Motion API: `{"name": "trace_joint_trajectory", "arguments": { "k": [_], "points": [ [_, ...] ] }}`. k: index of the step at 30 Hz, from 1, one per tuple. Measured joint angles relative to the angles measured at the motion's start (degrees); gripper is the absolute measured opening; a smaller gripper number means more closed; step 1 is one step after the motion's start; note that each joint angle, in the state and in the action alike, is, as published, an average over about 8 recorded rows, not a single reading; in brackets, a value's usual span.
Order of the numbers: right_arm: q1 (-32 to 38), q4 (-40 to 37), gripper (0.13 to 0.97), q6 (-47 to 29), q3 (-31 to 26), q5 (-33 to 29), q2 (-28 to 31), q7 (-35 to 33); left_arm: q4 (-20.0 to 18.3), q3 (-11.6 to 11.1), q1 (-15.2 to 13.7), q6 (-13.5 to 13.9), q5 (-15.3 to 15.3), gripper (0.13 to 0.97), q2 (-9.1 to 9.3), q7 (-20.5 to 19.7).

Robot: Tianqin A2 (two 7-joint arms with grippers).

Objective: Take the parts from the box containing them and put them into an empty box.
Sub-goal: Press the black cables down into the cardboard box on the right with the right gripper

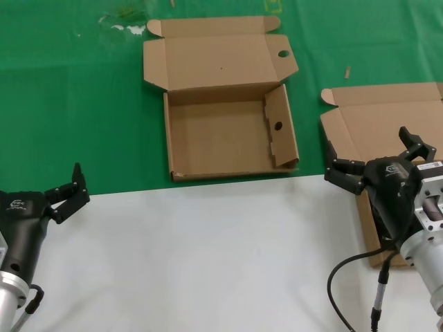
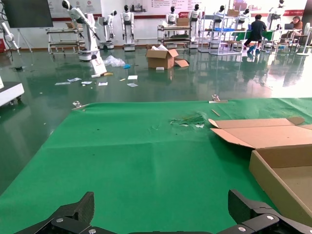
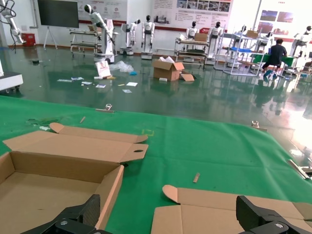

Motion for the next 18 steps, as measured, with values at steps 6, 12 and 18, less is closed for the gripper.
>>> {"name": "trace_joint_trajectory", "arguments": {
  "k": [6,12,18],
  "points": [
    [0.0,0.0,0.966,0.0,0.0,0.0,0.0,0.0,0.0,0.0,0.0,0.0,0.0,0.966,0.0,0.0],
    [0.0,0.0,0.966,0.0,0.0,0.0,0.0,0.0,0.0,0.0,0.0,0.0,0.0,0.966,0.0,0.0],
    [0.0,0.0,0.966,0.0,0.0,0.0,0.0,0.0,0.0,0.0,0.0,0.0,0.0,0.966,0.0,0.0]
  ]
}}
